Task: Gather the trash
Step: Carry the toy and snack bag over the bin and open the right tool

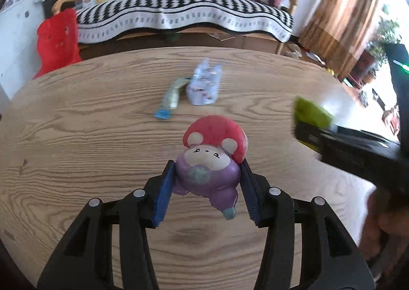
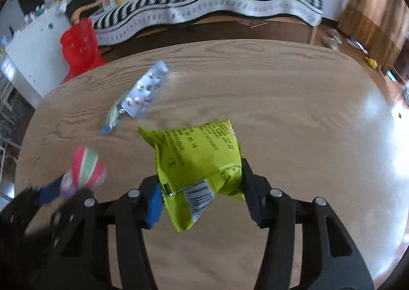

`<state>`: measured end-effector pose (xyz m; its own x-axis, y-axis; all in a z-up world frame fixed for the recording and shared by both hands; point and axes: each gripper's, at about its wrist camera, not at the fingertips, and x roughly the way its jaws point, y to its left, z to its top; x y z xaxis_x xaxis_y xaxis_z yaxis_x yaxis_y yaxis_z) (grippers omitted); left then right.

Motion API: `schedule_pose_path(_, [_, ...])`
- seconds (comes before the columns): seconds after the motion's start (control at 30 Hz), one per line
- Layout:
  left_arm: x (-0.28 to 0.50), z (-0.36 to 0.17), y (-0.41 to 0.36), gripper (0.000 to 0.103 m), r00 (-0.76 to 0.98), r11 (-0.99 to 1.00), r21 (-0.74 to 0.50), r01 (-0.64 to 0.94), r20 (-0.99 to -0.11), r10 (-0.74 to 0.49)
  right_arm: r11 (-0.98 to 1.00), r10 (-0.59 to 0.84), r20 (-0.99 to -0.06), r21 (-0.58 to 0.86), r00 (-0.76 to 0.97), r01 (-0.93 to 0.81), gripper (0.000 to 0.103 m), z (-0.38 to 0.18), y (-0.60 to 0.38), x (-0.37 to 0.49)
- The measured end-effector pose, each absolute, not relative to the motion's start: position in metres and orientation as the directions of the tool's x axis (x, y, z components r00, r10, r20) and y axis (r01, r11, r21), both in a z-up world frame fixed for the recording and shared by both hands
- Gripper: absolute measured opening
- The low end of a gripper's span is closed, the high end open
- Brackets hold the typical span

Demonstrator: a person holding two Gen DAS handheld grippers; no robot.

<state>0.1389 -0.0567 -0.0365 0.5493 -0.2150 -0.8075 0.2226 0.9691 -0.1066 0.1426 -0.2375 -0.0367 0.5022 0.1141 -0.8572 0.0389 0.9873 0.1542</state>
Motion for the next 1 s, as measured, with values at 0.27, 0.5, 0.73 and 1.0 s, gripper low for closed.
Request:
schedule_pose_path(0.27, [0.086, -0.025, -0.144, 0.049, 0.506, 0.909, -0.144, 0.392, -0.791, -0.343, 0.967, -0.028, -0.832, 0.117, 0.555, 0.224, 0.053, -0.023, -0.358, -0.004])
schedule_pose_path(0.5, [0.014, -0.027, -0.26, 0.049, 0.433, 0.796, -0.149, 0.587, -0.773, -0.464, 0.861, -0.146, -0.831, 0.161, 0.536, 0.483, 0.053, -0.034, -0.486, -0.132])
schedule_pose_path(0.73, [-0.051, -0.044, -0.35, 0.049, 0.338, 0.67, -0.157, 0.725, -0.767, -0.545, 0.736, -0.181, -0.875, 0.181, 0.448, 0.652, 0.054, -0.075, -0.574, -0.221])
schedule_pose_path(1.0, [-0.091, -0.064, -0.409, 0.049, 0.288, 0.6, -0.144, 0.787, -0.774, -0.564, 0.693, -0.136, -0.908, 0.198, 0.396, 0.693, 0.054, -0.095, -0.614, -0.259])
